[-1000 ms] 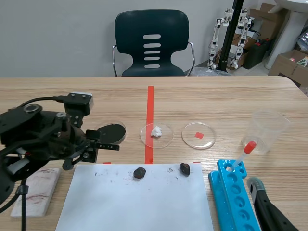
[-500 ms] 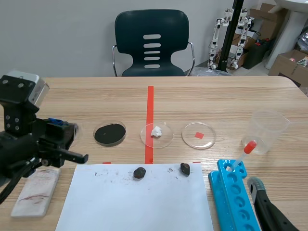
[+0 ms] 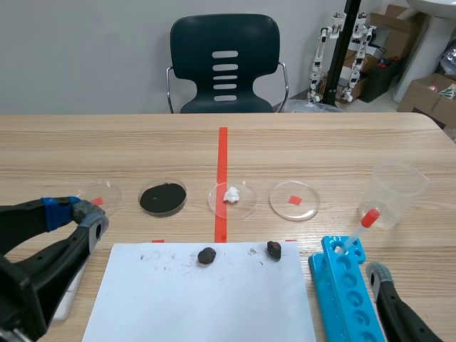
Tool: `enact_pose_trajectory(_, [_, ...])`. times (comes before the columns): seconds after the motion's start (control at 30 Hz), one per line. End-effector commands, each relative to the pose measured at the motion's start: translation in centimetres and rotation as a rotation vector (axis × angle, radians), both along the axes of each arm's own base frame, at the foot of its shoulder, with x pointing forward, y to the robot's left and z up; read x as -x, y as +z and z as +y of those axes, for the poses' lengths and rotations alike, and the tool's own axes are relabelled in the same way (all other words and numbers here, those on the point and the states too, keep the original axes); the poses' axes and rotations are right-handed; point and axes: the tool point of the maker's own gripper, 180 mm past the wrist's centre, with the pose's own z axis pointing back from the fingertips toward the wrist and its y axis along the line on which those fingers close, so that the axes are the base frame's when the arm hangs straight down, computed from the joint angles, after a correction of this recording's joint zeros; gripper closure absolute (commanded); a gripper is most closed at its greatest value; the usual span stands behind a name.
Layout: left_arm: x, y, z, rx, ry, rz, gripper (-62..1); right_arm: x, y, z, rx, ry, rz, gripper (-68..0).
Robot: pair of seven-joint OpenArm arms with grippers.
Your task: Pick up the left mineral with the left hand
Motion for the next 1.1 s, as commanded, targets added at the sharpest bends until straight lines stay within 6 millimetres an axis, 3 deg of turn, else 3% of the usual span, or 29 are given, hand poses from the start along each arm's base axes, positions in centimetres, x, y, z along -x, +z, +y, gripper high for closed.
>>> enact_pose_trajectory(0.0, [0.2,1.1,-0.5,0.025,-0.015,-0.049,-5.5,-0.4,0.9,-0.1,-0.008,-0.005,-0.036,-67.9])
enact_pose_trajectory(0.23, [1.9,0.8,-1.1,0.008,-0.046,-0.049,-5.5,-0.4,0.9,-0.1,-0.008,-0.005,-0.036,-67.9])
enact_pose_trajectory(1.07, [1.7,0.9,-1.0,0.015,-0.036,-0.051,-5.5,-0.4,0.9,-0.1,-0.008,-0.005,-0.036,-67.9])
